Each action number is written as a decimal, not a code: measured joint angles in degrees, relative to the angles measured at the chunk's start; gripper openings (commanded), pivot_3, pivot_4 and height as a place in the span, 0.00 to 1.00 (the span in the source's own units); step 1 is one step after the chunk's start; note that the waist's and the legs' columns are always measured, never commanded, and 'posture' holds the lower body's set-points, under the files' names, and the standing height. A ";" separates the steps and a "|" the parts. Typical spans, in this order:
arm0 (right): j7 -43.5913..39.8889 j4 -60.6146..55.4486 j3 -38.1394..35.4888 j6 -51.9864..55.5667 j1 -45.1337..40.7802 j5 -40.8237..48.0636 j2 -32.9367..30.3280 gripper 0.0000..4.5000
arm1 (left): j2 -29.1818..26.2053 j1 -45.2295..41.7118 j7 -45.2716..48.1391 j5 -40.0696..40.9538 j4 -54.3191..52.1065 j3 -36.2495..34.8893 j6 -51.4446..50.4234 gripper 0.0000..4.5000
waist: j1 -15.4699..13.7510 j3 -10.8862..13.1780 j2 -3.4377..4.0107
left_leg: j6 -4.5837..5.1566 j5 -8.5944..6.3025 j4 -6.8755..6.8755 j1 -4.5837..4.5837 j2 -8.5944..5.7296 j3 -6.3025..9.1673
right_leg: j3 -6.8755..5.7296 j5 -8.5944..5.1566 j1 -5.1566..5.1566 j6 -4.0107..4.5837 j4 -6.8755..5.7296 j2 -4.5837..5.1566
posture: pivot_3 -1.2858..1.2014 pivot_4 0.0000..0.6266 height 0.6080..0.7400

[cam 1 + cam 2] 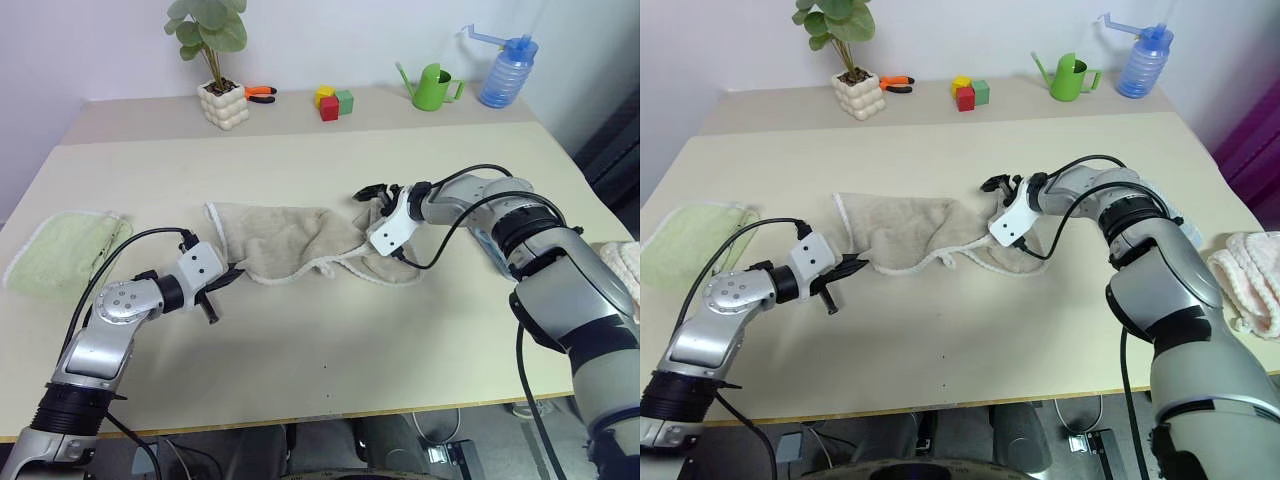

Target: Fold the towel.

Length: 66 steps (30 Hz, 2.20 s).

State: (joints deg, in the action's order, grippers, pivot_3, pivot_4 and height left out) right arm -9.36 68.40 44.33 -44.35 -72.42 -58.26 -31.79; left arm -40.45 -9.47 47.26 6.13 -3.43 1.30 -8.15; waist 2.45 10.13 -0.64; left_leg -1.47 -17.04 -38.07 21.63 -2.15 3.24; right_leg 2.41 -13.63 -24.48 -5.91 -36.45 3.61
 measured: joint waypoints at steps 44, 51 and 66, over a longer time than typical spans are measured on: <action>-6.76 -33.33 -30.66 22.80 5.26 25.69 -17.37 0.01 | 6.11 -52.97 -28.86 -2.60 39.55 -10.36 14.41 0.00 | -1.22 -0.19 -0.03 | -0.41 0.25 -0.19 1.63 -0.08 -0.30 | 0.07 0.10 -1.90 -0.11 -0.61 0.10 | 0.52 0.24 0.90; -23.81 -46.53 -32.40 22.91 25.11 38.40 -20.96 0.01 | 0.81 -27.63 -12.24 4.01 24.72 -10.48 6.33 0.00 | -0.70 -0.11 0.00 | -0.27 0.17 -0.54 1.77 -0.03 -0.38 | 0.07 0.10 -1.91 -0.11 -0.68 0.09 | 0.52 0.24 0.90; -55.96 -83.87 -47.51 57.25 56.29 73.45 -35.94 0.01 | -15.97 5.99 8.13 16.96 -5.88 -18.37 -14.00 0.00 | -1.77 0.02 0.15 | 0.47 -0.28 -0.97 0.13 0.10 -0.13 | -0.15 -0.04 0.12 0.07 -0.42 0.11 | 0.52 0.24 0.90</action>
State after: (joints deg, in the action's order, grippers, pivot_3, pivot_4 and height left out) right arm -65.32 -15.47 -3.18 12.90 -16.12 15.19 -67.73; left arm -56.42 -3.49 55.39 23.10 -9.31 -17.06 -22.16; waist 0.68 10.14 -0.49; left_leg -1.00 -17.32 -39.04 21.76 -2.05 3.11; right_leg 2.26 -13.67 -24.36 -5.84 -36.87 3.72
